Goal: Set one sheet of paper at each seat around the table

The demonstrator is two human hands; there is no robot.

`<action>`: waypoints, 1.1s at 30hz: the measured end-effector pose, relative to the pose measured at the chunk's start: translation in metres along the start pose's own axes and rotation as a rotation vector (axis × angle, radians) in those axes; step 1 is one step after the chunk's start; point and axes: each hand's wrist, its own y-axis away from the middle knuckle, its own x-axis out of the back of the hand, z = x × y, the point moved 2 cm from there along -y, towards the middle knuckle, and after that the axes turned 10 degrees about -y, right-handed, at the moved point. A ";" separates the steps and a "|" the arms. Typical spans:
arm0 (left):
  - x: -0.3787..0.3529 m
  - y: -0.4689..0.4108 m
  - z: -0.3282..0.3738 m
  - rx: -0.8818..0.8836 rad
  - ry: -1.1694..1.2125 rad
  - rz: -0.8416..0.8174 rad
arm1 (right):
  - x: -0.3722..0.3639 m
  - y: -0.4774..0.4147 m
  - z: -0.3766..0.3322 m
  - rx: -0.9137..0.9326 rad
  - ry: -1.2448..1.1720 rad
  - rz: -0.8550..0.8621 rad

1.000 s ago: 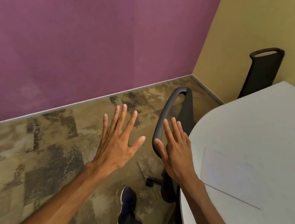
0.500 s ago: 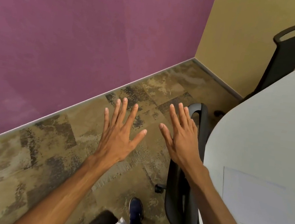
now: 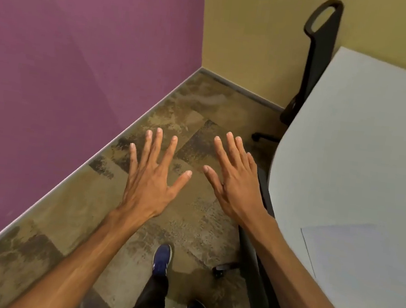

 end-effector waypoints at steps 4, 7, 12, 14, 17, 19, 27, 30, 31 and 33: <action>-0.002 -0.057 -0.021 -0.125 0.032 -0.030 | -0.010 -0.036 0.001 -0.127 0.029 0.053; -0.002 -0.093 -0.031 -0.220 0.056 -0.041 | -0.014 -0.061 -0.001 -0.193 0.044 0.076; -0.006 -0.148 -0.037 -0.340 0.072 -0.040 | -0.016 -0.100 0.002 -0.276 0.058 0.125; -0.010 -0.170 -0.035 -0.372 0.074 -0.034 | -0.016 -0.114 0.007 -0.303 0.078 0.150; -0.017 -0.205 -0.025 -0.416 0.074 -0.033 | -0.012 -0.135 0.022 -0.354 0.089 0.199; -0.023 -0.234 -0.016 -0.451 0.075 -0.031 | -0.008 -0.150 0.037 -0.392 0.097 0.227; -0.052 -0.363 0.061 -0.631 0.060 -0.041 | 0.029 -0.212 0.131 -0.559 0.120 0.347; -0.060 -0.405 0.095 -0.683 0.050 -0.084 | 0.048 -0.231 0.166 -0.658 0.134 0.373; -0.062 -0.417 0.107 -0.704 0.049 -0.096 | 0.054 -0.236 0.176 -0.687 0.134 0.385; -0.065 -0.439 0.131 -0.746 0.054 -0.109 | 0.068 -0.242 0.194 -0.725 0.130 0.410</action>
